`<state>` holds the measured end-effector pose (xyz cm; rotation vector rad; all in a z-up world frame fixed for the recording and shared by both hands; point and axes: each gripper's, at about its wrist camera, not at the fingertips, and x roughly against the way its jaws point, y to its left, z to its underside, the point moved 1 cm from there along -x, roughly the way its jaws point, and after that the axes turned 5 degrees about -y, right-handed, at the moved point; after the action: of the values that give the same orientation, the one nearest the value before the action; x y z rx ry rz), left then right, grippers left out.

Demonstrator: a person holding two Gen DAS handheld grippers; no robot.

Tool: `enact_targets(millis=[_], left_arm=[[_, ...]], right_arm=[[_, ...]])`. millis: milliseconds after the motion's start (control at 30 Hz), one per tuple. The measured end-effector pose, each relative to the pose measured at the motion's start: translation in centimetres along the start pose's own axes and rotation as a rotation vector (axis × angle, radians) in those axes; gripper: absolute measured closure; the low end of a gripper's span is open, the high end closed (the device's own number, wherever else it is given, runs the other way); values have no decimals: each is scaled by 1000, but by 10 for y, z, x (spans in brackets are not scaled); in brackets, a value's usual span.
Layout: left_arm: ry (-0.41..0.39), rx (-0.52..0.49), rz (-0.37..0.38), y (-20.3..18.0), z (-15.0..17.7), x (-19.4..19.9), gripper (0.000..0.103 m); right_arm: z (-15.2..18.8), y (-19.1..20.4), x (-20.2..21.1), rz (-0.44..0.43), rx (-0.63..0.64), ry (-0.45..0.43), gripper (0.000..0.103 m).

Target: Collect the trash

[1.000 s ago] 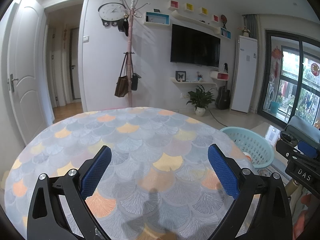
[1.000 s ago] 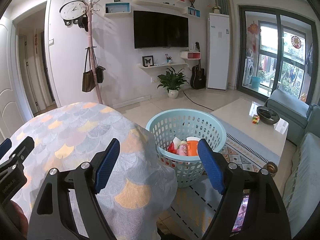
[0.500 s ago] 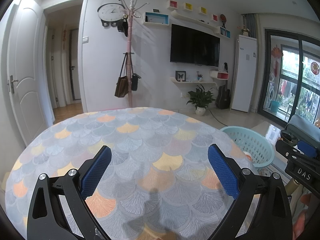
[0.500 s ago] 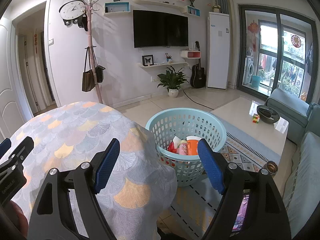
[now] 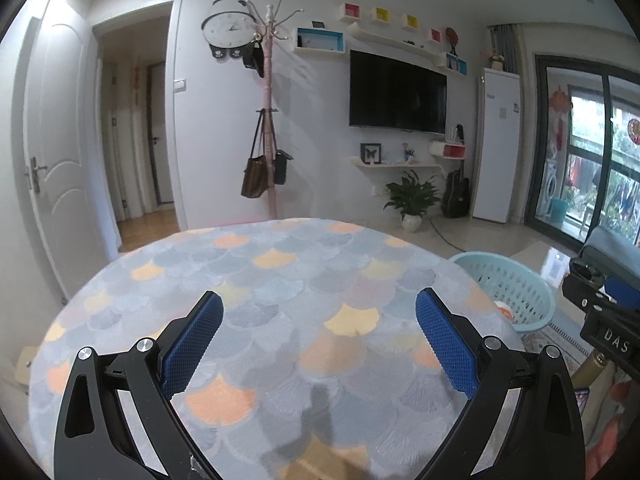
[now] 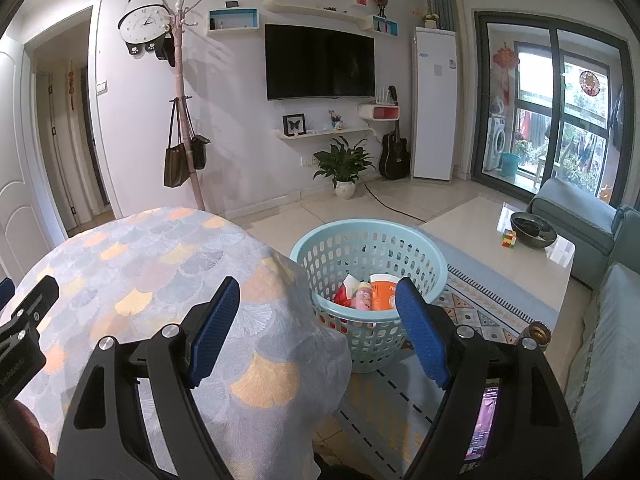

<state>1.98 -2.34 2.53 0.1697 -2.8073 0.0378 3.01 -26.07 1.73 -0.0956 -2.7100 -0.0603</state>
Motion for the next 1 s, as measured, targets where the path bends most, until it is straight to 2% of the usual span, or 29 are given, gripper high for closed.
enact_targets(millis=[167,433,1000], left_arm=[[2,-13,-15,9,-5,12,9],[-9,-38,-43,29,-11,34,9],[21,35,-57,70,-17,49,8]], right_arm=[[-2,1,9,-2,-5,-8,27],[-3,6,16,-8,-12,29,27],[-11,47,42,-59,50,1,27]])
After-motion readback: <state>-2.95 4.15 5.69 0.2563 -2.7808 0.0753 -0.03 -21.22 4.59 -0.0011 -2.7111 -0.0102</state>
